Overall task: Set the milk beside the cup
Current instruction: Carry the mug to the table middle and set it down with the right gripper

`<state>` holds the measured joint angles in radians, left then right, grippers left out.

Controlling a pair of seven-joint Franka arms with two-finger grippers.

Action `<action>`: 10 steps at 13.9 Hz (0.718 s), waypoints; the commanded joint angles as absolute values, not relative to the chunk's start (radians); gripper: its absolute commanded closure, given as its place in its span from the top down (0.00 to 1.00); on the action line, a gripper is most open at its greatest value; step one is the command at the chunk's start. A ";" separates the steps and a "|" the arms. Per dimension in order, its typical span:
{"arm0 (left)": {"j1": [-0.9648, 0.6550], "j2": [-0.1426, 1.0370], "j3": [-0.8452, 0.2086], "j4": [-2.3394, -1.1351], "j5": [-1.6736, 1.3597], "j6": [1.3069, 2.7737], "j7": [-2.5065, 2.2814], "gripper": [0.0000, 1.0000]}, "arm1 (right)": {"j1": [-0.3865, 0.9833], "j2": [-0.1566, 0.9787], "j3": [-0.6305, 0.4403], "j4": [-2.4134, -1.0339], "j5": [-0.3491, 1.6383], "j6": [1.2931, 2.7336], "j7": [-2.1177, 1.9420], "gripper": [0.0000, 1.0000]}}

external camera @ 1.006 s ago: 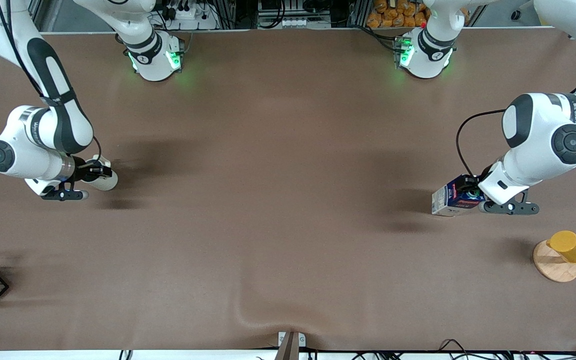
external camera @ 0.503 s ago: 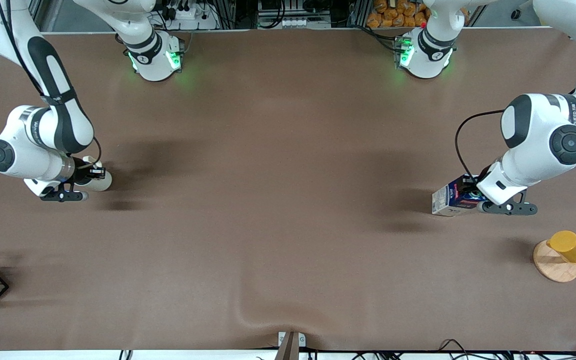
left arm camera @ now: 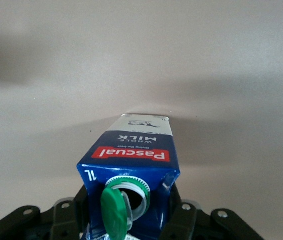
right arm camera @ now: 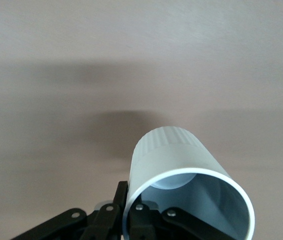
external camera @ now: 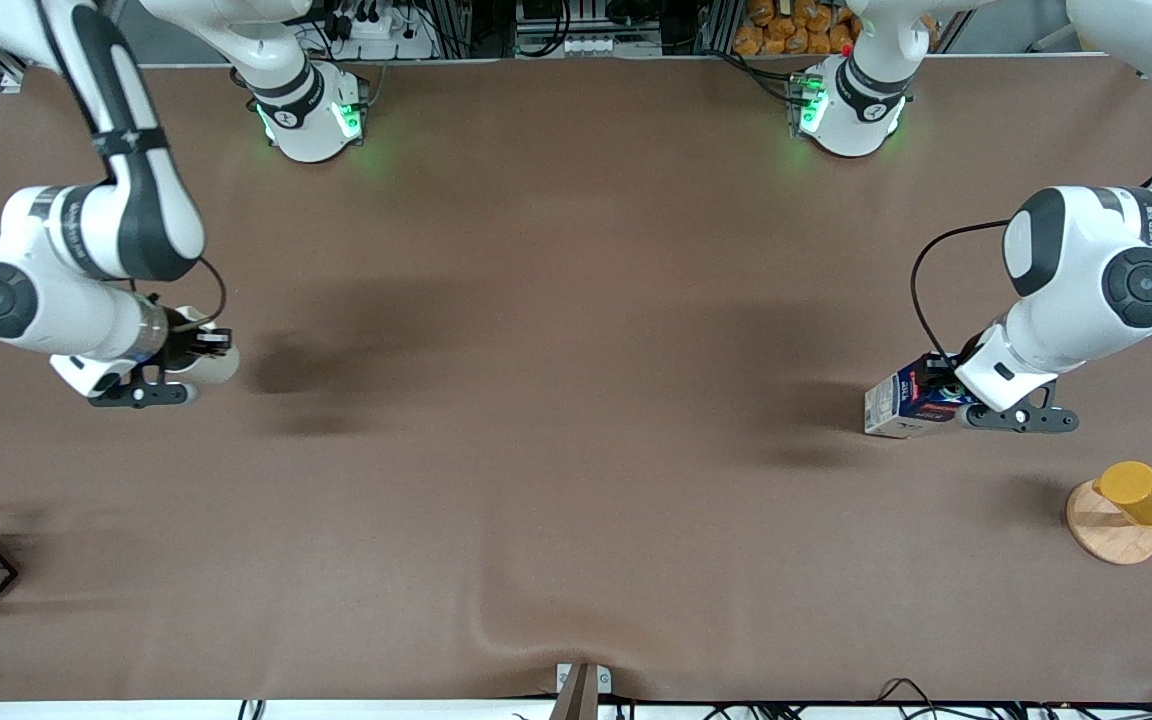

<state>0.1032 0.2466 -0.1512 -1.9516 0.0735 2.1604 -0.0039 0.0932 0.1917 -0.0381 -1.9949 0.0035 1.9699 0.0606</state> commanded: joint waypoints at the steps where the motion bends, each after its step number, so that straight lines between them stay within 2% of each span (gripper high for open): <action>1: 0.104 0.238 -0.153 -1.930 0.054 2.155 0.008 0.60 | 0.260 0.201 -0.046 -1.931 0.099 1.943 0.288 0.00; 4: 0.110 0.219 -0.170 -1.924 0.046 2.151 0.008 0.58 | 0.402 0.267 -0.046 -1.830 0.158 1.965 0.486 0.00; 5: 0.112 0.215 -0.172 -1.919 0.043 2.137 0.009 0.57 | 0.466 0.306 -0.046 -1.797 0.164 2.012 0.577 0.00; 7: 0.115 0.207 -0.173 -1.910 0.043 2.117 0.011 0.54 | 0.637 0.433 -0.054 -1.717 0.131 2.121 0.842 0.00; 10: 0.114 0.198 -0.175 -1.892 0.043 2.094 0.011 0.54 | 0.709 0.585 -0.048 -1.556 0.118 2.143 1.020 0.00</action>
